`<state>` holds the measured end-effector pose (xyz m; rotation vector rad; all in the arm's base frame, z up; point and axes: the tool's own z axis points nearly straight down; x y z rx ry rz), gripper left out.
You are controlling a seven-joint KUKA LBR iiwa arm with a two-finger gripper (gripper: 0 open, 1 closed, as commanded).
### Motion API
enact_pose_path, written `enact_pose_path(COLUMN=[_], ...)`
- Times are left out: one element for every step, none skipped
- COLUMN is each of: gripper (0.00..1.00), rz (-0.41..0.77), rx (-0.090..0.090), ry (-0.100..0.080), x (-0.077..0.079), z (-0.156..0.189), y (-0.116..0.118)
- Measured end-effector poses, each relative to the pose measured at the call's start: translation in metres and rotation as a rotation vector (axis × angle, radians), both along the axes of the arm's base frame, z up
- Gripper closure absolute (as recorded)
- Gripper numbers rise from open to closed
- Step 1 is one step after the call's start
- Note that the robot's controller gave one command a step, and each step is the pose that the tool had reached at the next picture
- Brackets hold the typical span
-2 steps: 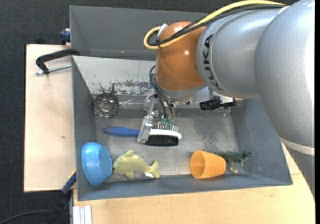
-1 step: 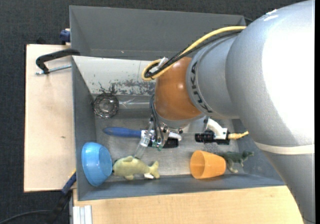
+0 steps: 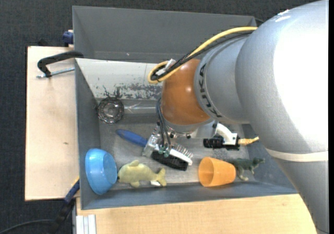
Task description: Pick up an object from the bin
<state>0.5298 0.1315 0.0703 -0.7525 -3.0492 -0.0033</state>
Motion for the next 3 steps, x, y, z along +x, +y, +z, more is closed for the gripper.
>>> enact_pose_path(gripper=[0.0, 1.0, 1.0], rz=[-0.001, -0.001, 0.038], rx=[0.0, 0.0, -0.001], ry=[-0.001, 0.0, -0.008], x=[0.0, 0.0, 0.068], z=[0.0, 0.0, 0.015], y=[0.0, 0.0, 0.004])
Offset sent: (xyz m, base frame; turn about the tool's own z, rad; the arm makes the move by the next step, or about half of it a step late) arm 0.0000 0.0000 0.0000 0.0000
